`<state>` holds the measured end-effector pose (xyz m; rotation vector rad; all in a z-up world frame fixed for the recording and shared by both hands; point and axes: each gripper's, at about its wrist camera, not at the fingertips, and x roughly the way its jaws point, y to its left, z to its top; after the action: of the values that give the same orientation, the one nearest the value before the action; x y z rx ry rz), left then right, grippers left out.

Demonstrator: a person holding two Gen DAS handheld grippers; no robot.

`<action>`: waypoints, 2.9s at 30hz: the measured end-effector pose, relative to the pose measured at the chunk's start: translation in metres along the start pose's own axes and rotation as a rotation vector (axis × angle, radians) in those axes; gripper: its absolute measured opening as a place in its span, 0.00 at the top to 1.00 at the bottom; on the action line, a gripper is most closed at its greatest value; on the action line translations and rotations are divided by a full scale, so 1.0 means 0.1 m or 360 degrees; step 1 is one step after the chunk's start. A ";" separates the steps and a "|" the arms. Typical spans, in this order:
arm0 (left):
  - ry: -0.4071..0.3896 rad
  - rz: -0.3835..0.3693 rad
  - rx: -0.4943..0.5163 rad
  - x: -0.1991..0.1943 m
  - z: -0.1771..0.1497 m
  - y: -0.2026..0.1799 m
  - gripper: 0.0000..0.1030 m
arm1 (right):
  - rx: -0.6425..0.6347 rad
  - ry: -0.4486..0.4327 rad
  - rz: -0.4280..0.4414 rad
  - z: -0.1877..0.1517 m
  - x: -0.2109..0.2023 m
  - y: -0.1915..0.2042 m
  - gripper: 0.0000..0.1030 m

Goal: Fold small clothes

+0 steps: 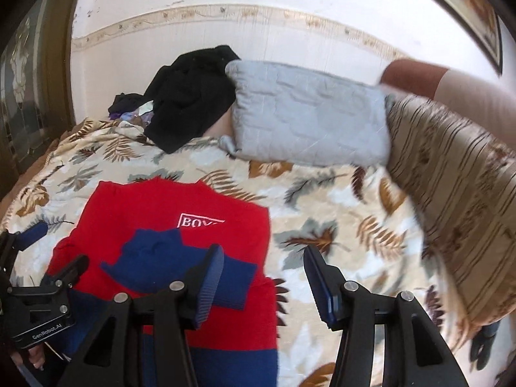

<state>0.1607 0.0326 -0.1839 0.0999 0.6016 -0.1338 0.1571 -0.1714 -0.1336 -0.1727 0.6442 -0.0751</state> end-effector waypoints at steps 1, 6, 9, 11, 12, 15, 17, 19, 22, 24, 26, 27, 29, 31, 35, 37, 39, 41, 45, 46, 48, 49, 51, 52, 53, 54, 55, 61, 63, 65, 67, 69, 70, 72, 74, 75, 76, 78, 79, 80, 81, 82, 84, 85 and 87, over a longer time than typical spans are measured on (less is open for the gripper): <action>-0.0001 0.0003 -0.0001 -0.01 0.00 -0.01 0.12 | -0.0017 -0.0015 -0.0017 0.01 -0.04 0.01 0.45; -0.0015 0.0000 0.0018 -0.13 0.02 -0.10 0.12 | -0.0058 -0.0061 -0.0057 0.01 -0.24 0.01 0.45; -0.0042 0.0007 0.0048 -0.21 0.03 -0.15 0.12 | -0.0062 -0.0084 -0.0067 0.01 -0.32 -0.01 0.45; -0.0052 0.0009 0.0061 -0.25 0.04 -0.16 0.12 | -0.0066 -0.0095 -0.0068 0.02 -0.36 -0.01 0.45; -0.0057 0.0008 0.0061 -0.27 0.05 -0.16 0.12 | -0.0064 -0.0099 -0.0062 0.02 -0.37 -0.01 0.45; -0.0069 0.0018 0.0063 -0.31 0.08 -0.17 0.12 | -0.0055 -0.0107 -0.0044 0.04 -0.39 -0.01 0.45; -0.0077 0.0030 0.0066 -0.33 0.09 -0.16 0.12 | -0.0062 -0.0111 -0.0043 0.04 -0.39 0.00 0.45; -0.0080 0.0042 0.0070 -0.34 0.10 -0.16 0.12 | -0.0062 -0.0110 -0.0032 0.04 -0.39 0.00 0.45; -0.0084 0.0056 0.0074 -0.34 0.11 -0.16 0.12 | -0.0056 -0.0110 -0.0021 0.03 -0.39 -0.01 0.45; -0.0080 0.0058 0.0073 -0.34 0.11 -0.16 0.12 | -0.0060 -0.0108 -0.0022 0.03 -0.38 -0.01 0.45; -0.0081 0.0059 0.0077 -0.34 0.11 -0.16 0.12 | -0.0057 -0.0108 -0.0021 0.03 -0.39 -0.02 0.45; -0.0083 0.0060 0.0080 -0.34 0.11 -0.16 0.12 | -0.0055 -0.0109 -0.0017 0.03 -0.39 -0.02 0.45; -0.0084 0.0061 0.0084 -0.34 0.11 -0.17 0.12 | -0.0055 -0.0112 -0.0021 0.03 -0.39 -0.02 0.44; -0.0086 0.0062 0.0091 -0.34 0.12 -0.18 0.12 | -0.0058 -0.0110 -0.0023 0.02 -0.39 -0.02 0.44; -0.0095 0.0069 0.0110 -0.36 0.12 -0.24 0.12 | -0.0059 -0.0105 -0.0021 0.00 -0.39 -0.03 0.44; -0.0098 0.0080 0.0113 -0.37 0.12 -0.25 0.12 | -0.0057 -0.0100 -0.0014 -0.02 -0.39 -0.03 0.44; -0.0102 0.0093 0.0111 -0.38 0.12 -0.26 0.12 | -0.0052 -0.0099 -0.0013 -0.05 -0.40 -0.04 0.44; -0.0101 0.0115 0.0103 -0.39 0.13 -0.25 0.12 | -0.0051 -0.0093 -0.0008 -0.06 -0.39 -0.04 0.44; -0.0087 0.0143 0.0078 -0.39 0.15 -0.23 0.12 | -0.0032 -0.0075 0.0012 -0.07 -0.39 -0.05 0.44; -0.0086 0.0151 0.0076 -0.40 0.16 -0.22 0.12 | -0.0017 -0.0074 0.0019 -0.07 -0.40 -0.08 0.44; -0.0091 0.0164 0.0070 -0.41 0.16 -0.21 0.12 | 0.0014 -0.0080 0.0007 -0.07 -0.42 -0.13 0.44; -0.0090 0.0165 0.0067 -0.42 0.17 -0.21 0.12 | 0.0025 -0.0081 0.0001 -0.07 -0.43 -0.15 0.44; -0.0081 0.0166 0.0060 -0.42 0.17 -0.21 0.12 | 0.0036 -0.0073 -0.0004 -0.08 -0.45 -0.18 0.44; -0.0078 0.0169 0.0057 -0.42 0.17 -0.21 0.12 | 0.0037 -0.0070 -0.0006 -0.08 -0.45 -0.18 0.44; -0.0074 0.0172 0.0055 -0.42 0.17 -0.21 0.12 | 0.0035 -0.0070 -0.0009 -0.09 -0.46 -0.19 0.44; -0.0072 0.0170 0.0053 -0.42 0.17 -0.22 0.12 | 0.0032 -0.0072 -0.0013 -0.10 -0.48 -0.18 0.44; -0.0072 0.0170 0.0052 -0.42 0.16 -0.22 0.12 | 0.0029 -0.0070 -0.0016 -0.10 -0.47 -0.19 0.44; -0.0049 0.0165 0.0043 -0.41 0.16 -0.21 0.12 | -0.0015 -0.0035 -0.0053 -0.12 -0.44 -0.13 0.44; -0.0051 0.0164 0.0037 -0.42 0.16 -0.20 0.12 | -0.0032 -0.0047 -0.0077 -0.11 -0.46 -0.11 0.44; -0.0048 0.0166 0.0037 -0.42 0.16 -0.19 0.12 | -0.0029 -0.0061 -0.0084 -0.10 -0.48 -0.13 0.44; -0.0045 0.0171 0.0042 -0.42 0.16 -0.19 0.12 | -0.0020 -0.0065 -0.0081 -0.09 -0.50 -0.15 0.44; -0.0048 0.0171 0.0044 -0.43 0.17 -0.19 0.12 | -0.0018 -0.0069 -0.0080 -0.09 -0.51 -0.16 0.44; -0.0050 0.0172 0.0042 -0.42 0.17 -0.19 0.12 | -0.0024 -0.0070 -0.0084 -0.09 -0.50 -0.16 0.44; -0.0052 0.0172 0.0040 -0.43 0.17 -0.20 0.12 | -0.0027 -0.0077 -0.0091 -0.08 -0.52 -0.16 0.44; -0.0050 0.0171 0.0045 -0.45 0.16 -0.21 0.12 | -0.0029 -0.0077 -0.0091 -0.09 -0.53 -0.16 0.44; -0.0051 0.0174 0.0049 -0.45 0.16 -0.22 0.12 | -0.0031 -0.0078 -0.0092 -0.09 -0.54 -0.16 0.44; -0.0053 0.0176 0.0054 -0.46 0.16 -0.22 0.12 | -0.0030 -0.0080 -0.0091 -0.09 -0.55 -0.17 0.44; -0.0057 0.0179 0.0058 -0.49 0.16 -0.23 0.12 | -0.0027 -0.0084 -0.0084 -0.08 -0.57 -0.17 0.44; -0.0060 0.0182 0.0058 -0.51 0.16 -0.22 0.12 | -0.0027 -0.0085 -0.0078 -0.08 -0.58 -0.17 0.44; -0.0061 0.0182 0.0057 -0.53 0.16 -0.21 0.12 | -0.0027 -0.0082 -0.0068 -0.09 -0.58 -0.17 0.44; -0.0050 0.0175 0.0054 -0.55 0.14 -0.17 0.12 | -0.0022 -0.0072 -0.0041 -0.10 -0.58 -0.18 0.44; -0.0033 0.0169 0.0049 -0.56 0.12 -0.13 0.12 | -0.0005 -0.0052 0.0020 -0.12 -0.56 -0.20 0.37; 0.0033 0.0158 0.0028 -0.57 0.03 0.02 0.12 | 0.0048 -0.0010 0.0240 -0.22 -0.50 -0.28 0.29; 0.0064 0.0159 0.0019 -0.57 -0.04 0.10 0.12 | 0.0077 0.0026 0.0337 -0.30 -0.44 -0.32 0.28; 0.0179 0.0162 -0.0012 -0.53 -0.22 0.32 0.12 | 0.0160 0.0164 0.0484 -0.52 -0.24 -0.42 0.28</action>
<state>0.1099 0.0725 -0.1699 0.1313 0.7077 -0.0277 0.1059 -0.2165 -0.1527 0.0276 0.7613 0.1771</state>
